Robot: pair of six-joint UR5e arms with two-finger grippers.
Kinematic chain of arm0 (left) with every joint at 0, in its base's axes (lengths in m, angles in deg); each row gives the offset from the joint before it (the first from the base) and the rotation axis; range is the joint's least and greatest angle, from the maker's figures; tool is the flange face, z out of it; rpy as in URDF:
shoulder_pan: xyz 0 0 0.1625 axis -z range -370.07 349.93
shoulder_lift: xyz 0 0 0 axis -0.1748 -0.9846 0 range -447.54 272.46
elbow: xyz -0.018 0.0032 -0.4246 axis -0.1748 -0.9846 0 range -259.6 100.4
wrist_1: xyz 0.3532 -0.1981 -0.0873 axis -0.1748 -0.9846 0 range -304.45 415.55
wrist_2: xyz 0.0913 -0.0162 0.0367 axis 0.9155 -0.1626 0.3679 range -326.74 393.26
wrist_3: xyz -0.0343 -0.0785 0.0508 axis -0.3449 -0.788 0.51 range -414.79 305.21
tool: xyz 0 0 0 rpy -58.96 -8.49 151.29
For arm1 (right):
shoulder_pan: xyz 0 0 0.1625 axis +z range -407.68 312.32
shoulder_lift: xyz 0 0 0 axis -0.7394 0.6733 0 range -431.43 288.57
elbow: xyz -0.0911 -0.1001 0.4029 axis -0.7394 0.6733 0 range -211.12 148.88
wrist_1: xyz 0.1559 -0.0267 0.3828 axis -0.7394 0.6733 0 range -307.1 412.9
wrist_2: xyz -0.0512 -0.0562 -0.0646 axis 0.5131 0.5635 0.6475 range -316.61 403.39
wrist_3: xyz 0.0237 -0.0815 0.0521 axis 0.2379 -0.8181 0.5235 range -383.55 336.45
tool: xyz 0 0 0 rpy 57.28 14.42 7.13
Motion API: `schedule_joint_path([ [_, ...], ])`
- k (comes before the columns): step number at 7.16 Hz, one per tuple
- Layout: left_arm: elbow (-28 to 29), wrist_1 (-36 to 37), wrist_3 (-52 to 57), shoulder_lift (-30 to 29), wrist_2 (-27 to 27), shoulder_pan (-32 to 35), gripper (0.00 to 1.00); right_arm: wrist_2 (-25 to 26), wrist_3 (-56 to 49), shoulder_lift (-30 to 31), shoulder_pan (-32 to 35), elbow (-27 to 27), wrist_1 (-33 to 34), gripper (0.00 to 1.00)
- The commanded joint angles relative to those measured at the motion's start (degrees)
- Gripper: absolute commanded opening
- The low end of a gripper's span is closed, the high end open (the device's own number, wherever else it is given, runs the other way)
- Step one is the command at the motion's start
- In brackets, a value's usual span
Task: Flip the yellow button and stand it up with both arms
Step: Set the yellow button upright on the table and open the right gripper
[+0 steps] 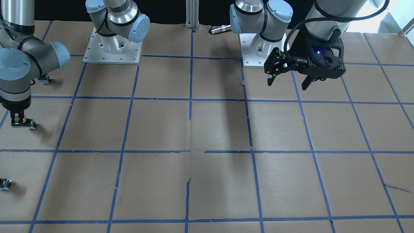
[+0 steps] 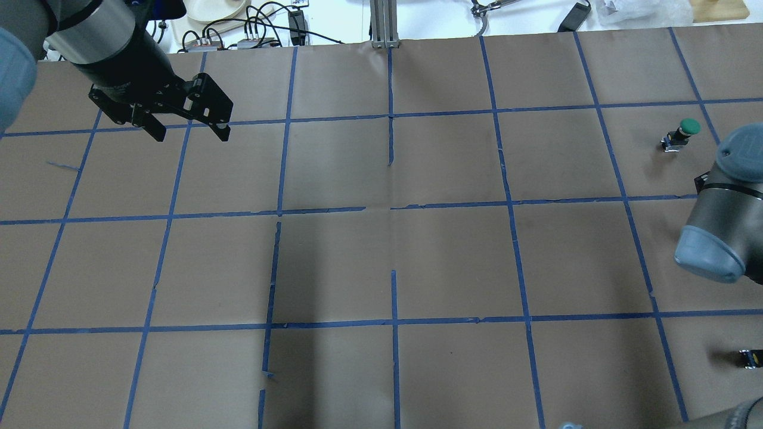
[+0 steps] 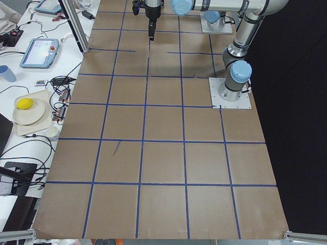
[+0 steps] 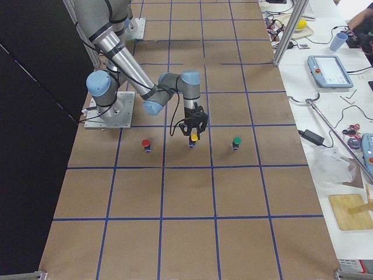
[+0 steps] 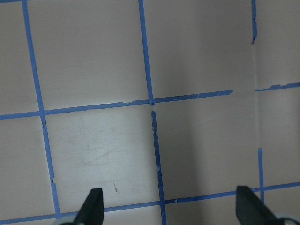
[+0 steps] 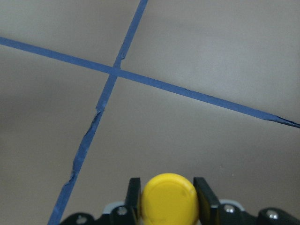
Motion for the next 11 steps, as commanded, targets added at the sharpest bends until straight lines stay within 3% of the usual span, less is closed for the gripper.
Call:
schedule_joint_path([
  [1,0.0,0.1,0.0,0.0,0.0,-0.1,0.99,0.3,0.1,0.0,0.0,-0.2,-0.1,0.5],
  [2,0.0,0.1,0.0,0.0,0.0,-0.1,0.99,1.0,-0.5,0.0,0.0,-0.2,-0.5,0.66],
  [3,0.0,0.1,0.0,0.0,0.0,-0.1,0.99,1.5,-0.8,0.0,0.0,-0.5,-1.0,0.94],
  [4,0.0,0.1,0.0,0.0,0.0,-0.1,0.99,1.5,-1.0,0.0,0.0,-0.5,-1.1,0.99],
  [6,0.1,0.1,0.0,0.0,0.0,-0.1,0.99,1.6,-3.2,2.3,0.0,-0.2,-4.8,1.0],
  [8,0.1,0.1,0.0,0.0,0.0,0.0,0.99,0.8,-3.4,10.4,0.2,2.3,-18.7,1.0],
  [11,0.1,0.1,0.0,0.0,0.0,-0.1,0.99,-5.6,-4.8,11.3,0.7,17.8,-45.1,1.0],
])
